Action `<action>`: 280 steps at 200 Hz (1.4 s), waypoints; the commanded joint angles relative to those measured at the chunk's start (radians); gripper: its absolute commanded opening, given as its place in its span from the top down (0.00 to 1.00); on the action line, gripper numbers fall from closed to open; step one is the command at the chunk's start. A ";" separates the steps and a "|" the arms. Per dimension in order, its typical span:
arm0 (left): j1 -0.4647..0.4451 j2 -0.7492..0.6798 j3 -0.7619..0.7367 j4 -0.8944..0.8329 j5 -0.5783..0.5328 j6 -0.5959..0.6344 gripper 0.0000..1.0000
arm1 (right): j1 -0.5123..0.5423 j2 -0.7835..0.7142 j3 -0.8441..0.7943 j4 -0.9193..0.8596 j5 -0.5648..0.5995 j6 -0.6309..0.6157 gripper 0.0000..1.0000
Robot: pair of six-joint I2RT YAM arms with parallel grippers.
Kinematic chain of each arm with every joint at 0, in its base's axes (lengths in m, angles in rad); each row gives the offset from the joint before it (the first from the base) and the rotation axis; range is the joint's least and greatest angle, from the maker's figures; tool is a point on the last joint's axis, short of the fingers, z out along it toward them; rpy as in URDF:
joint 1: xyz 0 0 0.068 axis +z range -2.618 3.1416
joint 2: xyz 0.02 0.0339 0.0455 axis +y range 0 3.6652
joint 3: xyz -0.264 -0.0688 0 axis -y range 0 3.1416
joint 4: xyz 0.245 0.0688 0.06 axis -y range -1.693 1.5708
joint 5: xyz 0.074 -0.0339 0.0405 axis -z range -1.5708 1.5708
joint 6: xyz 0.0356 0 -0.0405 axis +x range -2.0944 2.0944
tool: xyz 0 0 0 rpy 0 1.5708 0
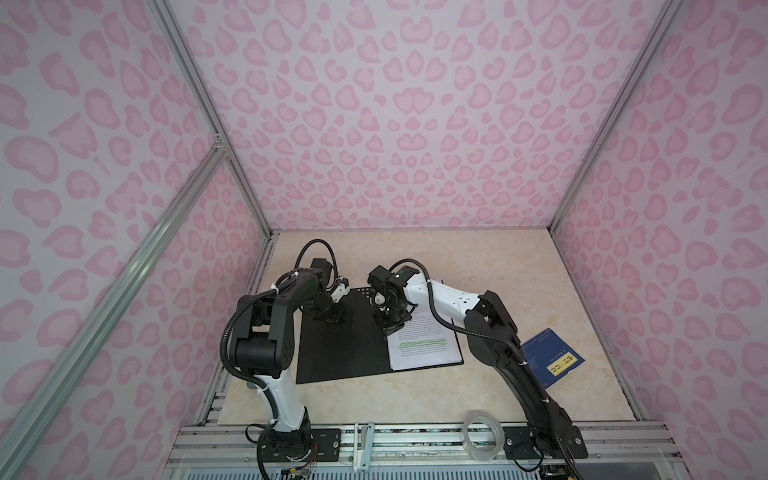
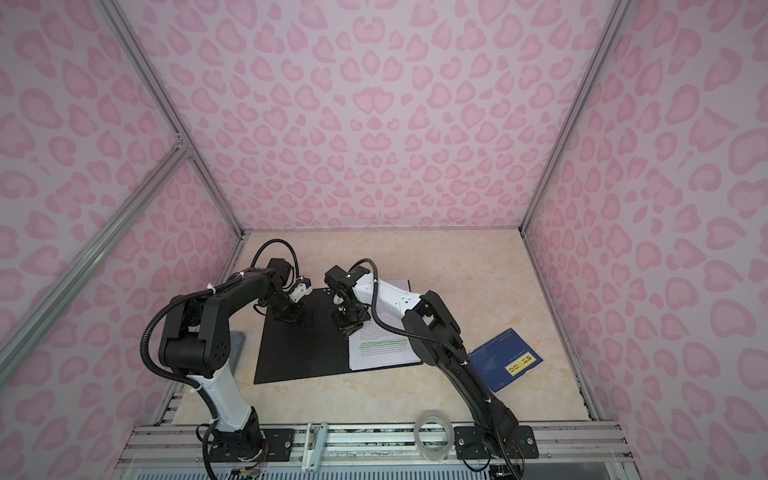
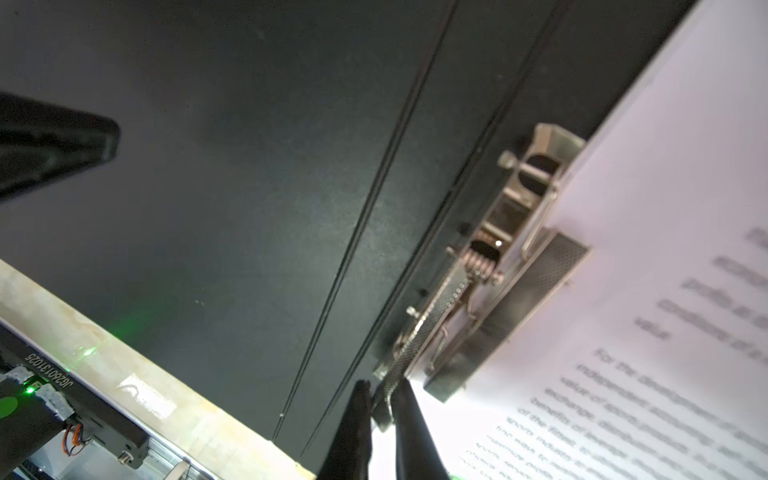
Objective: Put the files into the folder
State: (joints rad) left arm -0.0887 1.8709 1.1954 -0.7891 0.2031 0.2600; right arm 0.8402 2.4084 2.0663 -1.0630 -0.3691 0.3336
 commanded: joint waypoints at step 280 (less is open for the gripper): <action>0.003 0.007 0.027 -0.087 0.001 -0.014 0.08 | -0.006 0.049 0.173 -0.129 0.140 -0.024 0.79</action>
State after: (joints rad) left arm -0.0879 1.8702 1.2243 -0.8162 0.2043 0.2558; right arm 0.8352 2.4355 2.2082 -1.1351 -0.2687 0.3271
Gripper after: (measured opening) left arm 0.925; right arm 0.206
